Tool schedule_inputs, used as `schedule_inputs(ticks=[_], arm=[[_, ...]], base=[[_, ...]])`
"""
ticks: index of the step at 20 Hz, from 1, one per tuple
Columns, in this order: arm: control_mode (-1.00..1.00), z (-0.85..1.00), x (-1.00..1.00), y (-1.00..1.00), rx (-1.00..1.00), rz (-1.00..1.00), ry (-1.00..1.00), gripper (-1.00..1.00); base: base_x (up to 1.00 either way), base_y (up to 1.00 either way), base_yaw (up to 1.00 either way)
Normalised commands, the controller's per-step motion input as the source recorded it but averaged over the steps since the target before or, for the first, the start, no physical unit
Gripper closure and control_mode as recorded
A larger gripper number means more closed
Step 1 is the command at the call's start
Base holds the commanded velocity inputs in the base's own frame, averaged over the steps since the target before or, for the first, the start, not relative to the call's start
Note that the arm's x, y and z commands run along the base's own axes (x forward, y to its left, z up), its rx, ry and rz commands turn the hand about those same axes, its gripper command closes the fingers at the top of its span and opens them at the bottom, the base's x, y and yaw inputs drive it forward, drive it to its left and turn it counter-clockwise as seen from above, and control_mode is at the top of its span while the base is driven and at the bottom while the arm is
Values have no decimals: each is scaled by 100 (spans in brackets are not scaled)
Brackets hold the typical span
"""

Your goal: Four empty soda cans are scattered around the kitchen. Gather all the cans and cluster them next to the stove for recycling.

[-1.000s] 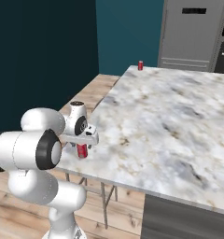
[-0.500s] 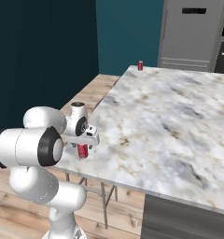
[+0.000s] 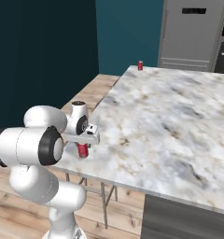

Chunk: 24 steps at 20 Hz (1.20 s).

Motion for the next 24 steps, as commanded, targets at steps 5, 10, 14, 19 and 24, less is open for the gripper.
schedule_inputs(ticks=[5,10,14,19,24], arm=[[-100,0,0,0,0,0,0,100],[-100,26,-29,-15,5,-5,-1,100],[-100,64,-53,-26,11,-9,-8,100],[-100,67,-54,-21,13,-9,-7,100],[-100,57,-63,-2,6,-11,-7,100]], base=[[0,0,0],[0,0,0],[0,0,0],[0,0,0],[0,0,0]])
